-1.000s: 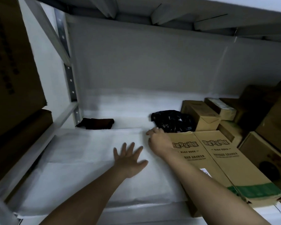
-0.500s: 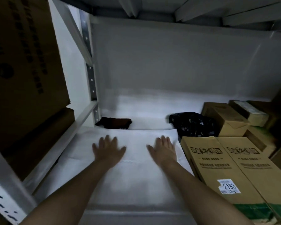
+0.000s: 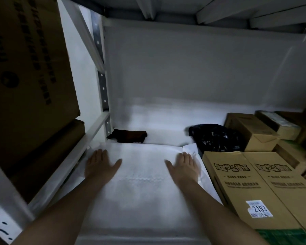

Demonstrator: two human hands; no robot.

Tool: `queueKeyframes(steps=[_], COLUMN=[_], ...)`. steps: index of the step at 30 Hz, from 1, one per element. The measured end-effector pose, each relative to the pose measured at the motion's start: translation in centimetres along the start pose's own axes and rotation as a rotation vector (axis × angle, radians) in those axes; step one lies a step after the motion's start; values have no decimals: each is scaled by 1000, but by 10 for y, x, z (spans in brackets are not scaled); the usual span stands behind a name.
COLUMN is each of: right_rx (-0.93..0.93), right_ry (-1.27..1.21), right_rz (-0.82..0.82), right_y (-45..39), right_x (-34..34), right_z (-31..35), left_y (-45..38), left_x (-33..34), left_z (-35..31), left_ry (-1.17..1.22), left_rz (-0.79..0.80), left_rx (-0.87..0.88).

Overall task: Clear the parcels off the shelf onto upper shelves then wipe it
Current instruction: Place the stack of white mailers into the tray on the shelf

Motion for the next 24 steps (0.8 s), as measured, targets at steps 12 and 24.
queueKeyframes(steps=[12, 24], right_rx=[-55, -125], right_ry=[12, -27], right_rz=[-48, 184], right_y=[3, 52], right_x=[-5, 3], right_z=[-3, 32], left_y=[9, 67], left_x=[-20, 7], left_z=[0, -59], left_ry=[109, 24], left_rz=[-242, 236], left_rx=[40, 243])
Point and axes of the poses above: each hand's wrist, its own y-axis away from the middle knuckle, its own x-axis out of the palm, z = x × y, the point moved 9 cm from there along -y, towards the middle knuckle, and after that the axes turned 12 degrees about -y, right-handed, at the moved point
